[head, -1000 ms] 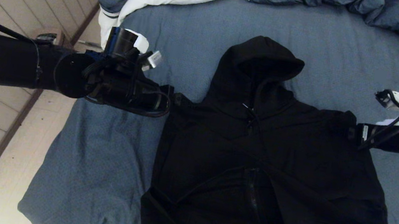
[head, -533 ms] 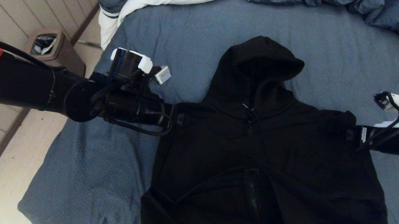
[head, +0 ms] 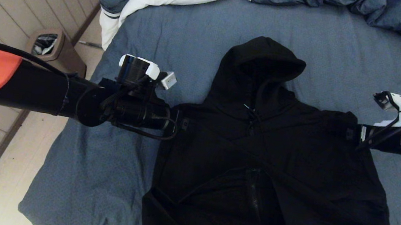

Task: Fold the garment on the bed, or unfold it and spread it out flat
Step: Unfold the black sweatshirt

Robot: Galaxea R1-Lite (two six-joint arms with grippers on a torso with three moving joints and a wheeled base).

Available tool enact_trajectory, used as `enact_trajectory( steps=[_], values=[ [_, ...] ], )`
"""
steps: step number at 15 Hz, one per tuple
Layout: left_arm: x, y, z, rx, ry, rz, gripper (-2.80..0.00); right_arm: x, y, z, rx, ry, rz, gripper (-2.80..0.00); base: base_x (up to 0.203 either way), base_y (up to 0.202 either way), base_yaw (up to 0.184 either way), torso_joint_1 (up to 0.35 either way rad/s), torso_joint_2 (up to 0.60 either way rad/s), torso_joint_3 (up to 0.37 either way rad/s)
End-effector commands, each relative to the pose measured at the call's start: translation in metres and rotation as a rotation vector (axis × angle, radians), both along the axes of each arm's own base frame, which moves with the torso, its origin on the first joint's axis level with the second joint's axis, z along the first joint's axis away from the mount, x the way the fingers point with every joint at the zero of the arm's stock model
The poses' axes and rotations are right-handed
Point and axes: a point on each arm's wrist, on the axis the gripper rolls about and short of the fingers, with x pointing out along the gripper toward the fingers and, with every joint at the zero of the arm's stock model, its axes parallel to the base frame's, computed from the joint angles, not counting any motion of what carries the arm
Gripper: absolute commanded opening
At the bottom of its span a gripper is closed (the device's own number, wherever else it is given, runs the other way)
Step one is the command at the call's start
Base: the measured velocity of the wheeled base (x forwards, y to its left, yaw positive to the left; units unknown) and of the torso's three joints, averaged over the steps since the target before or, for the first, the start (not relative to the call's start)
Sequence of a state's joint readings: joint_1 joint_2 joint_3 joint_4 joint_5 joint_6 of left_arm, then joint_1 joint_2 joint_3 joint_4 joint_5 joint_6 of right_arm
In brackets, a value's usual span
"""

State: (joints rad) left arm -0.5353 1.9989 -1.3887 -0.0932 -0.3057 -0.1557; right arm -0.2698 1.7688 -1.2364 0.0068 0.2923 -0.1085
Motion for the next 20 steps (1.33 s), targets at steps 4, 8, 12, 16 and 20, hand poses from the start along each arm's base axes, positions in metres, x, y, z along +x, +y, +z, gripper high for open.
enact_trajectory(
  steps=[4, 8, 12, 16, 20],
  values=[
    [0.000, -0.001, -0.005, -0.001, 0.019, -0.007, -2.80, 0.000, 0.000, -0.006, 0.000, 0.002, 0.003, -2.80, 0.000, 0.000, 0.000, 0.000, 0.00, 0.000],
    [0.000, -0.001, -0.003, -0.021, 0.022, -0.020, -2.80, 0.004, 0.002, -0.006, 0.000, -0.005, 0.011, -2.80, 0.000, 0.000, 0.000, 0.000, 0.00, 0.000],
    [0.006, -0.004, 0.007, -0.074, -0.017, -0.008, -2.80, 0.010, 0.001, -0.004, -0.016, -0.057, 0.009, -2.80, 0.000, 0.000, 0.000, 0.000, 0.00, 0.000],
    [0.018, -0.001, 0.017, -0.131, -0.033, 0.046, -2.80, 0.017, 0.001, 0.000, 0.002, -0.075, 0.002, -2.80, 0.000, 0.000, 0.000, 0.000, 0.00, 0.000],
    [0.035, 0.014, 0.026, -0.150, -0.071, 0.106, -2.80, 0.035, 0.002, 0.001, -0.013, -0.144, -0.027, -2.80, 0.000, 0.000, 0.000, 0.000, 0.00, 0.000]
  ],
)
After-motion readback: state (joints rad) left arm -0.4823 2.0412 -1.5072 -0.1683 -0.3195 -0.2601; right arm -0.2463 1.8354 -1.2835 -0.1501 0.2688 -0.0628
